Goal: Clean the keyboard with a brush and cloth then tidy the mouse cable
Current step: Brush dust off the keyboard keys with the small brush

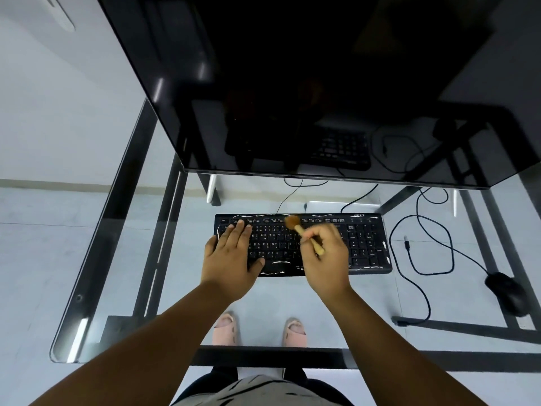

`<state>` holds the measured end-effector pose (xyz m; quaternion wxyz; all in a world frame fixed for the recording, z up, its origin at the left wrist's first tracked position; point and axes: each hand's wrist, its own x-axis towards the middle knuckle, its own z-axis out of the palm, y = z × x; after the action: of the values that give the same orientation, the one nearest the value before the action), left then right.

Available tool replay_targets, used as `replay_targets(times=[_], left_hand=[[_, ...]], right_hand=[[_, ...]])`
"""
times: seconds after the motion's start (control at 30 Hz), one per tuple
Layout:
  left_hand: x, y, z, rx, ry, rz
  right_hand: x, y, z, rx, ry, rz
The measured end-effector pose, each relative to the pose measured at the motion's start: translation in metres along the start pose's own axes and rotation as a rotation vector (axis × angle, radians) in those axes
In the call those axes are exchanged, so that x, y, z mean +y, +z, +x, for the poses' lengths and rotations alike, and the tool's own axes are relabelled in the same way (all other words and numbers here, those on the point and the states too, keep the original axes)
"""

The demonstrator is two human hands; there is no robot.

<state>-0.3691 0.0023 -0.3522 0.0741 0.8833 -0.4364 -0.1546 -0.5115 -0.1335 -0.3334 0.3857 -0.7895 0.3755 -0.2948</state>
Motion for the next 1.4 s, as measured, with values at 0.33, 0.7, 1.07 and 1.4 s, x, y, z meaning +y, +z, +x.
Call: replay_targets(times=[0.33,0.7,1.07,1.4], left_hand=[[0.025,0.004,0.003,-0.031,0.061,-0.003],[0.046,0.009,0.003,-0.056,0.007,0.018],[0.08,0.018,0.01,-0.048,0.021,0.039],[0.099,0.028,0.013,-0.096,0.043,0.028]], right_hand=[[0.015,-0.023,0.003,-0.05,-0.042,-0.075],[0.035,-0.052,0.01,0.128,0.06,-0.064],[0.052,-0.072,0.02,0.051,0.08,0.051],[0.067,-0.094,0.021,0.081,0.129,0.044]])
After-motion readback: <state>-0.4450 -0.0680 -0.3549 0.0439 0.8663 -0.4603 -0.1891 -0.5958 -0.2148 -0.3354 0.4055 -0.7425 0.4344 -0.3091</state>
